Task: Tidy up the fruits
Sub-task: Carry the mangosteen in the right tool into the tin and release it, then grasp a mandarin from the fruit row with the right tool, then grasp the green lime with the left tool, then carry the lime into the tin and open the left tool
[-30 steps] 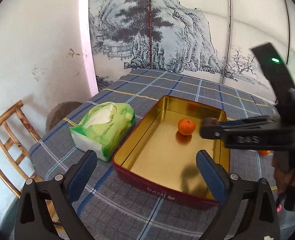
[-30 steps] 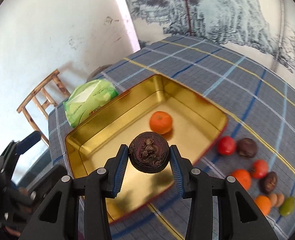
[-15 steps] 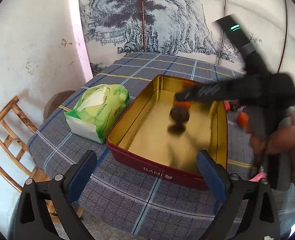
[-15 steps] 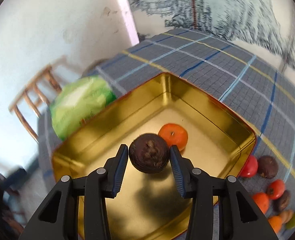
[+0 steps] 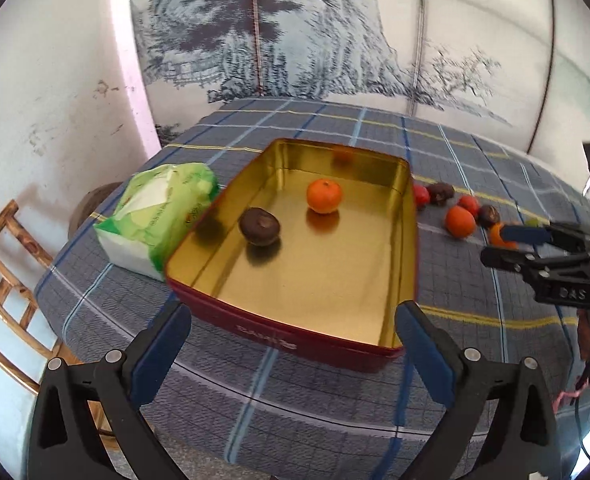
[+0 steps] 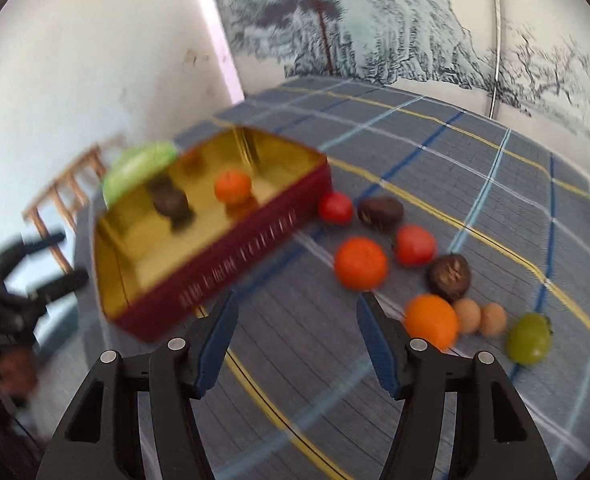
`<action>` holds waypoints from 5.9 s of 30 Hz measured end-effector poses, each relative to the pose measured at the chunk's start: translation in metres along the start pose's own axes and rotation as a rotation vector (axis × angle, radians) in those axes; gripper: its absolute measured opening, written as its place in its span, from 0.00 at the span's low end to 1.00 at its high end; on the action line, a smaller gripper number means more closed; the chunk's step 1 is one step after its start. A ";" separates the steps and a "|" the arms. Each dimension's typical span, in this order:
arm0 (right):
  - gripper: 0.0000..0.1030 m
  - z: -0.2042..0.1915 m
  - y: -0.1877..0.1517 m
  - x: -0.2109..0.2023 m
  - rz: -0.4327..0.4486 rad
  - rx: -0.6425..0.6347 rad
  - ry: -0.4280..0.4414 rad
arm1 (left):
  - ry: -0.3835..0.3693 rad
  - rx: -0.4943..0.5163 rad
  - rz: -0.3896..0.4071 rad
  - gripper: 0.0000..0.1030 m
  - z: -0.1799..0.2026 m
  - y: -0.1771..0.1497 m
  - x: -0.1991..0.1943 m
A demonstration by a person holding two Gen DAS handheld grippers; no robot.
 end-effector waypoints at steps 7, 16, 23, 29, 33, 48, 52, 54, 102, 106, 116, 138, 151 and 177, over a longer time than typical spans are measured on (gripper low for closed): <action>0.60 0.018 0.008 0.020 -0.002 0.036 -0.006 | -0.005 0.033 -0.007 0.99 0.009 -0.001 0.002; 0.38 0.031 0.022 0.065 -0.079 0.077 -0.038 | -0.032 0.057 -0.026 0.99 0.024 -0.003 0.007; 0.37 0.029 0.001 -0.002 0.030 0.111 0.004 | -0.182 0.099 0.030 0.99 0.044 -0.002 -0.008; 0.37 0.098 -0.061 -0.093 0.054 0.179 -0.303 | -0.343 0.121 0.019 0.99 0.086 0.009 -0.007; 0.37 0.148 -0.095 -0.127 0.047 0.258 -0.431 | -0.398 0.156 -0.004 0.98 0.112 0.014 0.001; 0.37 0.198 -0.126 -0.143 0.089 0.436 -0.389 | -0.510 0.203 -0.083 0.97 0.183 0.041 0.042; 0.38 0.198 -0.126 -0.141 0.085 0.442 -0.374 | -0.574 0.317 -0.029 0.93 0.221 0.053 0.042; 0.38 0.199 -0.127 -0.141 0.081 0.450 -0.368 | -0.600 0.383 -0.022 0.85 0.240 0.056 0.049; 0.38 0.189 -0.121 -0.133 0.014 0.345 -0.466 | -0.397 0.202 -0.014 0.33 0.184 0.040 0.028; 0.38 0.189 -0.121 -0.132 0.005 0.331 -0.480 | -0.380 0.175 -0.009 0.33 0.167 0.040 0.023; 0.38 0.186 -0.121 -0.132 -0.010 0.304 -0.502 | -0.304 0.146 0.020 0.33 0.129 0.044 0.019; 0.38 0.188 -0.122 -0.134 -0.011 0.301 -0.504 | -0.116 0.002 -0.118 0.33 -0.004 0.059 0.083; 0.39 0.189 -0.123 -0.136 -0.011 0.301 -0.505 | -0.123 -0.008 -0.203 0.33 -0.010 0.075 0.120; 0.39 0.189 -0.124 -0.137 -0.011 0.299 -0.505 | -0.123 -0.143 -0.198 0.70 -0.022 0.108 0.149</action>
Point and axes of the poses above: each gripper's, at about its wrist camera, not at the fingertips, and x roughly the way its jaws point, z to its right, y to its top, the point moved 1 cm from there along x, roughly the way its jaws point, and after that the axes turned 9 degrees about z, right-handed, at the moved point
